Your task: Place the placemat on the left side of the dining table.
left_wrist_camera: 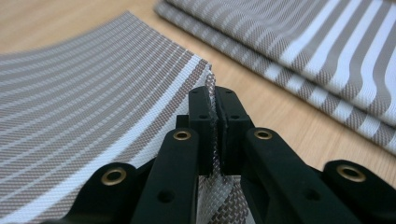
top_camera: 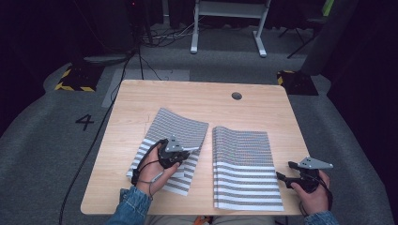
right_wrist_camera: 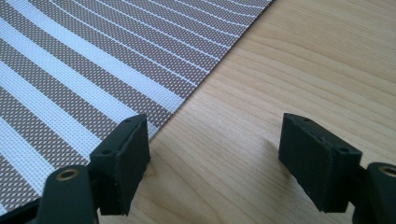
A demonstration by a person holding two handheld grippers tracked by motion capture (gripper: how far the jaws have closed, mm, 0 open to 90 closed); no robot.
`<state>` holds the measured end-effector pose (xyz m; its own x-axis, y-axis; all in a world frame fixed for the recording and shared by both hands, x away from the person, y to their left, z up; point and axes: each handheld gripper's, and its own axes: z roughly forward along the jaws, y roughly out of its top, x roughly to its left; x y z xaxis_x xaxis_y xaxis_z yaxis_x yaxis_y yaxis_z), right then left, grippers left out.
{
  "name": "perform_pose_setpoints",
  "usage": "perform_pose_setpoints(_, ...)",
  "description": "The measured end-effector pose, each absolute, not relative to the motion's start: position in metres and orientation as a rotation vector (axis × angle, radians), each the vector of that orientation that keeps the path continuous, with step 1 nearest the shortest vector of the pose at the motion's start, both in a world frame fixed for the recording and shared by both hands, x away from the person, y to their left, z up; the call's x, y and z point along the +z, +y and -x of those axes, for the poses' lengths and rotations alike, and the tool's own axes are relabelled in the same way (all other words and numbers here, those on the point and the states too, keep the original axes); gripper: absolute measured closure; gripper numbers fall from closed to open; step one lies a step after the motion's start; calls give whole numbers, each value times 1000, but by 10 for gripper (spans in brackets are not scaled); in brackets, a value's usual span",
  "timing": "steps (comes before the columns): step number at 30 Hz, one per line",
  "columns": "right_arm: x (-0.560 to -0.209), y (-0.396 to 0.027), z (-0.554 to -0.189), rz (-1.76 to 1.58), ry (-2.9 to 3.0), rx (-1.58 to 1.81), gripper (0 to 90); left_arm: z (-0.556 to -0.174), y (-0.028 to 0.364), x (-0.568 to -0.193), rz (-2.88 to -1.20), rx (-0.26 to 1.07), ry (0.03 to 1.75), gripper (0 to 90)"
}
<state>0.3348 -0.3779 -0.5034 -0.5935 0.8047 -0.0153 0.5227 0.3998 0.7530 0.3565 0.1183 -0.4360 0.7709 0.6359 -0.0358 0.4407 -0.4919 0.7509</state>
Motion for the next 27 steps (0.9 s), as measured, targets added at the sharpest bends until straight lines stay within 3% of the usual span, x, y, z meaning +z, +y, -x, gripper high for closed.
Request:
perform_pose_setpoints(14, -503, -378, -335, -1144, 2285, 1027, 246, -370, 166, -380, -2022, 496, 844, 868)
perform_pose_setpoints(27, -503, -378, -335, -1142, 2286, 1027, 246, -379, 219, -368, -1912, 627, 965, 867)
